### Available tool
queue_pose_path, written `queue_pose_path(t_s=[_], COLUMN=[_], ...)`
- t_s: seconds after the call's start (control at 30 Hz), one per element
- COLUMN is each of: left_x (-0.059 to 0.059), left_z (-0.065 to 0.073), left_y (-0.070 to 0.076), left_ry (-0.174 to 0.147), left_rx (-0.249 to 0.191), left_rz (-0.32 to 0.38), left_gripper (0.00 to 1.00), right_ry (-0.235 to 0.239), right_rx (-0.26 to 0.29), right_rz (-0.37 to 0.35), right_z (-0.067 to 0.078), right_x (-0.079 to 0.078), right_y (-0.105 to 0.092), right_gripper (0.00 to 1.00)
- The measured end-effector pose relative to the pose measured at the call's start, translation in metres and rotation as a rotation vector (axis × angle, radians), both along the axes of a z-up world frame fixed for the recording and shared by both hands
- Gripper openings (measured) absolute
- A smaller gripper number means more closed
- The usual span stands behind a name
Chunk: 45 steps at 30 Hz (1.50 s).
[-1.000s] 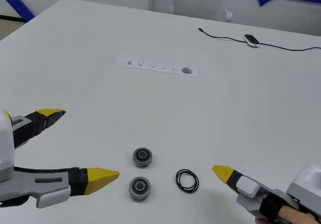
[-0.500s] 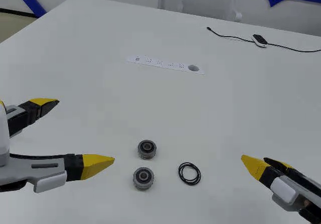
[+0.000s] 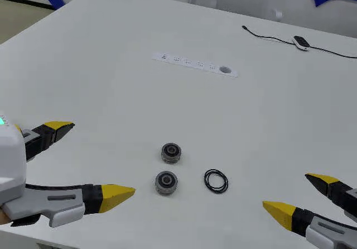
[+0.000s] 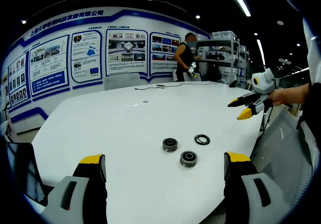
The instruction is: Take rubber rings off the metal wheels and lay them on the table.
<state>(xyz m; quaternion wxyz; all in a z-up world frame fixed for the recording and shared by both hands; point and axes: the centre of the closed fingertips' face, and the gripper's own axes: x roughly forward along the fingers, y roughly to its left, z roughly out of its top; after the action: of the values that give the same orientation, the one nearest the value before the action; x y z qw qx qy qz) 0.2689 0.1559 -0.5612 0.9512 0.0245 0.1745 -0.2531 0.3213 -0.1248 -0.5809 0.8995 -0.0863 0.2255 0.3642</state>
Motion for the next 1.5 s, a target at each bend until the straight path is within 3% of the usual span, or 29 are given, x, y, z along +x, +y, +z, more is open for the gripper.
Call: queue_pose_path(t_s=[0.27,0.73,1.5], left_x=[-0.006,-0.014,-0.012], left_z=[-0.011,-0.028,-0.033], left_y=[-0.006,-0.002,-0.018], left_ry=[0.009,0.042,0.057], left_rx=[-0.012,-0.029,-0.010], left_rz=[-0.003,0.019,-0.044], left_gripper=[1.00,1.00,1.00], right_ry=[-0.004,0.004,0.008], right_rx=[-0.008,-0.039,-0.019], right_rz=[0.031,0.084,0.057], right_z=[0.002,-0.002,0.001], right_x=[-0.007,-0.011,-0.005], right_y=[0.012,0.027,0.028], right_gripper=[0.72,0.75,0.76])
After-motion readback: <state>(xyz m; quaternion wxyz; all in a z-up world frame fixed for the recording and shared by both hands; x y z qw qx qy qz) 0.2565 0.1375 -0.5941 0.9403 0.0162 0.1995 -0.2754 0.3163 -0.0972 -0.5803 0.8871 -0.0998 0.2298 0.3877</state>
